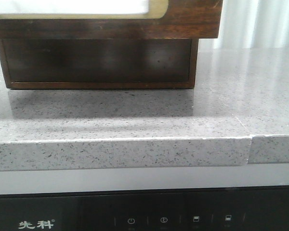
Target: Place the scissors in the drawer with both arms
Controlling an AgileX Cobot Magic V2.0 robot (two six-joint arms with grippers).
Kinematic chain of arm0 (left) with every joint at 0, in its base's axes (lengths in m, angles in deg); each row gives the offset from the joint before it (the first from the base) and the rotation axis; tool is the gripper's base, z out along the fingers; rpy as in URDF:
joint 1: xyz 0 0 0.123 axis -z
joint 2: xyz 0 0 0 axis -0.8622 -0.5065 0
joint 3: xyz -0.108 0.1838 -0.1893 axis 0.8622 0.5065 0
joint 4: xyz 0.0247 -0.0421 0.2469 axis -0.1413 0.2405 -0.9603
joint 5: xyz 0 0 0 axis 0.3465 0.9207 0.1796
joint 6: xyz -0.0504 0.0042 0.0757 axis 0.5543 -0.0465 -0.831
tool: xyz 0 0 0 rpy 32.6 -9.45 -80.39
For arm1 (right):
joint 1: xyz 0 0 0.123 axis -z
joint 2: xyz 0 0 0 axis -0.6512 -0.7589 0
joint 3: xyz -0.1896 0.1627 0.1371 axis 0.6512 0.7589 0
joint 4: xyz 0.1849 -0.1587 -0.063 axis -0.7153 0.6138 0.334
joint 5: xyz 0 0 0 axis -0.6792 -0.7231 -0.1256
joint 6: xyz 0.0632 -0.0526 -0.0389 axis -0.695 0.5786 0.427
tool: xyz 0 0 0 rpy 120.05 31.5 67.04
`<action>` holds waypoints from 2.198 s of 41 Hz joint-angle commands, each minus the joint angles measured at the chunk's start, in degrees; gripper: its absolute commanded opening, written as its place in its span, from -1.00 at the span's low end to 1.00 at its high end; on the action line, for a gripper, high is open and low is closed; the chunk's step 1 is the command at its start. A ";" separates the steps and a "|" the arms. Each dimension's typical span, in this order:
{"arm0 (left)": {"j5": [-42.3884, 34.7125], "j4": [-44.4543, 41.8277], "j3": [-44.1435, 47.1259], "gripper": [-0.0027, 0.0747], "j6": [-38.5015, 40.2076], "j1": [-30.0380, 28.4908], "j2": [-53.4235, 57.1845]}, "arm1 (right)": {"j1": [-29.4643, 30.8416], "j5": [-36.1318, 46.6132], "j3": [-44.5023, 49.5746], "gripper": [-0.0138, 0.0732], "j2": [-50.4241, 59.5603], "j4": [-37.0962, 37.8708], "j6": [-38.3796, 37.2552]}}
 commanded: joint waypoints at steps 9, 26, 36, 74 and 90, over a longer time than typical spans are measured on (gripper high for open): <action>-4.48 0.24 -2.00 -0.98 0.46 0.49 -0.48 | 0.26 4.74 -1.31 -0.96 -0.38 -0.38 0.02; -7.07 0.24 0.98 -0.98 0.46 -0.21 1.05 | 0.26 4.69 -1.31 -0.96 -0.38 -0.38 0.02; -19.70 -2.75 16.49 -0.98 0.34 -8.43 9.54 | 0.26 4.69 -1.31 -0.96 -0.43 -0.38 0.02; -45.84 1.80 49.47 -0.98 0.45 -26.47 29.71 | 0.26 4.59 -1.31 -0.96 -0.43 -0.38 0.02; -46.35 -3.40 49.47 -0.98 8.15 -26.47 29.71 | 0.26 4.59 -1.31 -0.96 -0.43 -0.38 0.02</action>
